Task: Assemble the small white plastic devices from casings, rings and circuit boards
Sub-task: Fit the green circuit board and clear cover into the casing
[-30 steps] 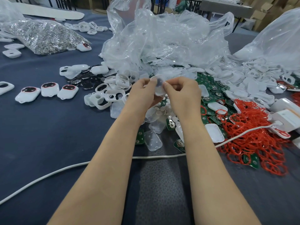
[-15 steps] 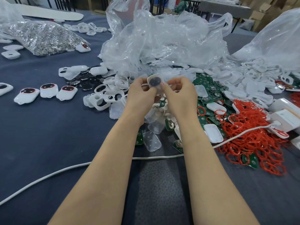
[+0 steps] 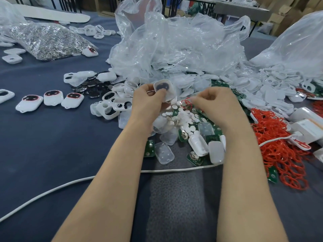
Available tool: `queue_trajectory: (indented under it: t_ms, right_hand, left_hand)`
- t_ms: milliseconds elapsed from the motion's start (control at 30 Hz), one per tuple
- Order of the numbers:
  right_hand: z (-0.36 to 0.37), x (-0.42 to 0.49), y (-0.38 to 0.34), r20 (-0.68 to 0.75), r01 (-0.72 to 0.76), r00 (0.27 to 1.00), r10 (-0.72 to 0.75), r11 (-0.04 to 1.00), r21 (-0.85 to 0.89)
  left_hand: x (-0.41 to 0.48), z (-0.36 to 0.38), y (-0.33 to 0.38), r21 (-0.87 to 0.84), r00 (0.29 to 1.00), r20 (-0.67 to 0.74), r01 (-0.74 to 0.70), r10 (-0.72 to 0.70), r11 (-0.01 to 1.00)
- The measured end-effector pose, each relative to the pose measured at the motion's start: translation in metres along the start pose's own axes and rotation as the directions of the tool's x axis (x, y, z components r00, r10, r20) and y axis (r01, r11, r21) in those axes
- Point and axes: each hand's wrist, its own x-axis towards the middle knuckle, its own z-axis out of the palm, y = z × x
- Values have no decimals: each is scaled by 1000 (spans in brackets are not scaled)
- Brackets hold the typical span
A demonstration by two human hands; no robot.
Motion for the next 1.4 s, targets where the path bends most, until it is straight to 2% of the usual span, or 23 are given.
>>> queue_trajectory:
  t_ms: [100,167,300,400,500,633,700,767,900,1000,1200,1333,1400]
  right_hand:
    - [-6,-11,-9,321,41,945,57,956,-291]
    - [2,-14,-17,424,101,897,121,879,-465]
    - [22,-16,-24,431,134,882,191,775,-618]
    - [27,-14,-21,390,132,908,152,780,-612]
    - [21,-9,-16,269,70,959,88,848,-526]
    - [8,-2,-2,36,-66,996,80,952,-299]
    - [7,2,3,-101,-65,994,51,988,-142]
    - [10,5,3,-179,-13,984,15,1000,12]
    - [19,7,-2,-93,-9,995,48,925,381]
    - [25,9,-4,-62,-26,996,69,851,525]
    - [29,10,-3,-47,-43,995,86,810,584]
    - [30,10,-3,-28,-60,995,100,771,634]
    - [30,11,-2,-55,-51,993,104,806,590]
  left_hand:
    - [2,-1,2,-35,1000,-27,7,-8,999]
    - [3,-1,3,-78,999,-34,8,-10,997]
    - [3,-4,5,-139,998,-47,32,-39,990]
    - [1,-4,7,-163,997,-52,53,-62,985]
    - [-1,-2,6,-153,997,-7,71,-73,986]
    - [2,-1,2,-121,995,27,99,-97,988]
    - [2,0,1,-113,994,42,105,-101,988]
    - [1,1,1,-89,992,69,111,-105,990]
    - [0,2,1,-25,990,86,115,-112,993]
    - [-2,3,1,-1,991,86,103,-103,995]
    - [-2,4,1,8,991,86,105,-106,994]
    - [0,5,1,-37,986,70,155,-153,987]
    - [1,6,2,-83,981,63,187,-182,979]
